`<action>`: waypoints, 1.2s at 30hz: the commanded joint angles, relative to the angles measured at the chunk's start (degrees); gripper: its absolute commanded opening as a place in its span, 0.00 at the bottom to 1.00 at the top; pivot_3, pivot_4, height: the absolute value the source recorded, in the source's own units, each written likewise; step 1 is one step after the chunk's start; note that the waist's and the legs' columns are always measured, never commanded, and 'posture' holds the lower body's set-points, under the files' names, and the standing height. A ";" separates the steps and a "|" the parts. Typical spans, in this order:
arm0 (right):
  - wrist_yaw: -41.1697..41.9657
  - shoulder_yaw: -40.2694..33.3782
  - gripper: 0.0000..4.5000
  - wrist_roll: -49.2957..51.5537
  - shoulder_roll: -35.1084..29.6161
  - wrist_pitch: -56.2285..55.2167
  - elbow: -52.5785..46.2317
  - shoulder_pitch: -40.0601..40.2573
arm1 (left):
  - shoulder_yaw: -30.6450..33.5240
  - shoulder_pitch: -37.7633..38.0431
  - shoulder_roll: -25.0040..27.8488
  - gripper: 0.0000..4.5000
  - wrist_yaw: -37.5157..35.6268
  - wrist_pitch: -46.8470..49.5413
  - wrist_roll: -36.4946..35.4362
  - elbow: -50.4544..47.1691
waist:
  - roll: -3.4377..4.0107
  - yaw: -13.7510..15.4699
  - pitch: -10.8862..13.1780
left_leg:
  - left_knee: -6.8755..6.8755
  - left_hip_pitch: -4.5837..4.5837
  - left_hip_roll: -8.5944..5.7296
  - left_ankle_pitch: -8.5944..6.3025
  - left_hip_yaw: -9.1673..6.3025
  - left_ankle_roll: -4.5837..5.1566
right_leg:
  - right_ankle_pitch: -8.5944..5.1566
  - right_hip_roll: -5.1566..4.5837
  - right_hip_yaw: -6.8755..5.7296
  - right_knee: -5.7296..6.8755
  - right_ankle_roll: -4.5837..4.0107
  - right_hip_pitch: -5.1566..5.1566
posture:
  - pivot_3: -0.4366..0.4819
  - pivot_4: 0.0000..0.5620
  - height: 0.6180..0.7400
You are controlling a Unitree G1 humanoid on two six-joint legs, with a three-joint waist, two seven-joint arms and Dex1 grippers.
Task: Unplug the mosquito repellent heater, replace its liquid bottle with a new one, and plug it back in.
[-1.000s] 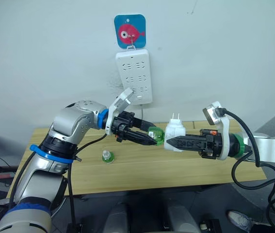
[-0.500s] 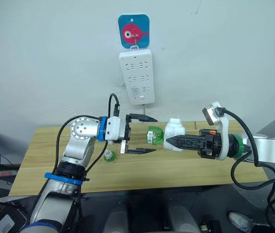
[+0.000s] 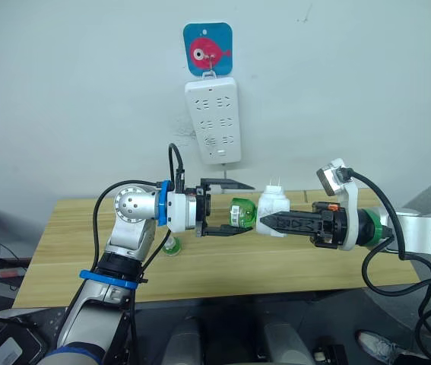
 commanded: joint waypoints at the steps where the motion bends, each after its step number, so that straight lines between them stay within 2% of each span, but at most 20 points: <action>1: 0.09 -0.82 0.68 1.35 -0.30 -0.26 -1.41 -0.50 | 0.14 -0.79 0.44 0.52 0.85 1.14 -1.47 -3.27 | 0.00 -0.01 0.00 | 0.00 0.00 0.00 0.00 -0.01 0.00 | 0.00 0.00 0.00 0.00 0.00 0.00 | 0.29 0.30 1.00; 5: -0.08 -0.69 0.68 1.31 -0.26 -0.55 -1.77 -0.20 | -0.09 -1.01 1.64 0.50 0.94 5.01 -1.85 -5.25 | 0.00 -0.01 0.00 | 0.00 0.00 0.00 0.00 -0.01 0.00 | 0.00 0.01 0.00 0.00 0.00 0.00 | 0.28 0.31 1.00; 7: -0.10 -0.67 0.68 1.21 -0.29 -0.62 -2.00 -0.05 | -1.35 -0.62 4.46 0.50 1.17 15.89 -2.52 -8.27 | 0.00 -0.08 0.00 | 0.00 0.00 0.00 0.00 -0.01 0.00 | 0.00 0.02 0.00 0.00 0.00 0.00 | 0.28 0.31 1.00; 9: 0.18 -0.67 0.68 0.89 -0.38 -0.46 -2.14 0.02 | -3.04 -1.17 8.59 0.50 3.46 36.13 -5.65 -11.96 | 0.00 -0.17 0.00 | -0.01 0.00 0.01 0.00 -0.04 0.00 | -0.01 0.04 -0.01 0.00 0.01 0.00 | 0.28 0.31 1.00; 11: 1.08 -0.55 0.68 -0.22 -0.55 0.10 -2.65 0.09 | -5.58 -3.96 14.48 0.50 2.37 60.85 -13.35 -14.41 | -0.07 -0.22 0.05 | -0.01 0.00 0.02 0.00 -0.08 0.00 | -0.01 0.06 -0.03 0.00 0.02 0.00 | 0.29 0.32 1.00; 12: 1.40 -0.46 0.68 -0.76 -0.53 0.29 -3.02 0.15 | -5.90 -5.67 16.01 0.50 1.78 69.57 -17.27 -14.48 | -0.07 -0.25 0.05 | 0.00 -0.02 0.04 0.00 -0.17 0.00 | -0.02 0.08 -0.09 0.06 0.02 0.00 | 0.29 0.32 1.00; 14: 2.07 -0.15 0.68 -1.55 -0.55 0.53 -3.75 0.21 | -6.02 -9.27 17.03 0.50 0.63 81.60 -23.19 -13.02 | 0.08 -0.27 0.13 | 0.00 -0.01 0.04 0.00 -0.18 0.00 | -0.03 0.22 -0.10 0.05 0.03 0.00 | 0.29 0.32 1.00; 16: 2.54 0.03 0.68 -1.90 -0.61 0.50 -4.21 0.27 | -6.09 -11.10 16.84 0.50 0.21 85.55 -24.44 -12.21 | 0.09 -0.28 0.13 | -0.01 -0.01 0.04 0.00 -0.17 0.00 | -0.06 0.40 -0.09 0.02 0.08 -0.01 | 0.28 0.32 1.00; 19: 2.78 0.07 0.68 -1.99 -0.73 0.28 -4.66 0.48 | -7.59 -10.97 16.65 0.50 -1.15 80.77 -19.93 -12.14 | 0.09 -0.27 0.14 | -0.02 0.00 0.07 0.00 -0.13 0.00 | -0.03 0.43 -0.04 0.00 0.03 -0.02 | 0.28 0.32 1.00; 22: 2.34 -0.09 0.68 -1.54 -0.73 -0.05 -4.89 0.88 | -7.52 -9.43 15.71 0.50 -1.49 71.30 -15.02 -11.02 | 0.09 -0.19 0.13 | -0.02 -0.01 0.09 0.00 -0.11 0.00 | -0.03 0.36 -0.02 -0.01 0.02 -0.03 | 0.28 0.32 1.00; 24: 1.87 -0.17 0.68 -0.98 -0.77 -0.45 -4.80 1.11 | -7.56 -8.19 15.28 0.66 -1.71 65.00 -11.87 -10.23 | 0.09 -0.12 0.13 | -0.02 0.00 0.09 0.00 -0.08 -0.01 | -0.02 0.19 0.00 0.00 0.01 -0.02 | 0.28 0.32 1.00; 29: 1.39 -0.17 0.68 -0.35 -0.94 -0.97 -4.35 1.24 | -5.45 -2.92 12.73 0.98 -0.69 44.93 -4.15 -7.49 | 0.09 -0.07 0.13 | -0.03 0.01 0.09 0.00 -0.06 0.00 | -0.02 0.16 0.04 -0.01 0.00 -0.03 | 0.28 0.33 1.00; 33: 1.27 -0.08 0.68 -0.45 -0.81 -1.09 -4.32 1.29 | -2.14 1.87 8.23 0.99 4.62 24.71 1.86 -3.36 | 0.09 0.02 0.14 | -0.03 0.00 0.05 0.00 -0.03 0.00 | -0.01 0.03 0.02 -0.05 -0.01 -0.03 | 0.28 0.33 1.00; 36: 1.27 -0.07 0.68 -0.50 -0.80 -1.10 -4.38 1.44 | 0.10 4.12 5.21 0.99 5.61 10.55 3.15 -1.91 | 0.09 0.05 0.13 | -0.02 -0.01 0.01 0.00 0.00 0.00 | -0.01 -0.06 0.01 -0.03 -0.01 -0.02 | 0.29 0.33 1.00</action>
